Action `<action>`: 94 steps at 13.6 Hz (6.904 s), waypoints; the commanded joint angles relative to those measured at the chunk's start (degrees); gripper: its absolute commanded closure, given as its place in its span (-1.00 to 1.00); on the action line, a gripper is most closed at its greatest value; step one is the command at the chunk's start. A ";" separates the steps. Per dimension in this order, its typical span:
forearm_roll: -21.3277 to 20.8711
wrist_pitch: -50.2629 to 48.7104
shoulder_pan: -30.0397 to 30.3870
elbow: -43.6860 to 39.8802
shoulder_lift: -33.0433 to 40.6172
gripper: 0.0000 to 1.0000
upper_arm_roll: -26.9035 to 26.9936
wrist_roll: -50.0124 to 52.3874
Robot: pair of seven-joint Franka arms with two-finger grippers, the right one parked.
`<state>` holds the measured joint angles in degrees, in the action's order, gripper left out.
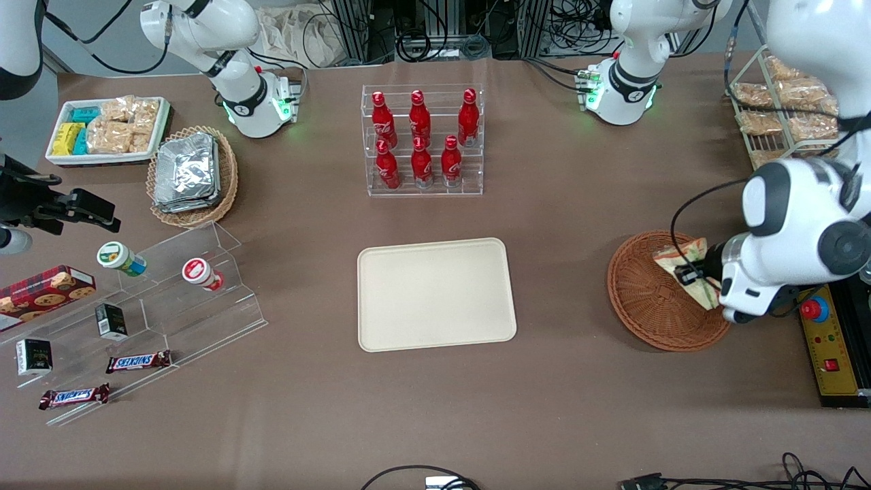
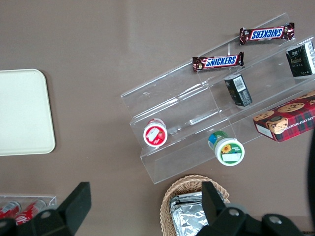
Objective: Place sandwich from basket to tray
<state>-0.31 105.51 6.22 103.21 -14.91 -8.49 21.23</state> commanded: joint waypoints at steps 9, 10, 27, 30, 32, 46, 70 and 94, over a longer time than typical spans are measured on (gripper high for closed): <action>0.40 -9.09 -7.34 -14.52 -5.46 0.43 -10.93 4.84; 0.23 -8.92 -9.19 -15.58 -7.13 0.43 -10.93 7.40; 0.14 6.72 -25.46 -21.83 -27.27 0.52 -10.84 13.66; 0.14 7.78 -25.73 -21.83 -29.11 0.50 -10.84 13.49; -0.21 7.96 -25.73 -21.74 -30.08 0.48 -10.93 13.49; -0.65 10.60 -25.38 -23.75 -31.32 -0.87 -10.58 13.57; -8.13 -32.73 4.24 -24.82 5.33 -1.00 -8.73 -13.41; -2.15 -16.83 -2.79 -9.87 15.18 -1.00 -1.88 -15.85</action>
<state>-2.37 87.64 3.07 92.21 -0.86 -10.60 8.41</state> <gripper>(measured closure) 0.000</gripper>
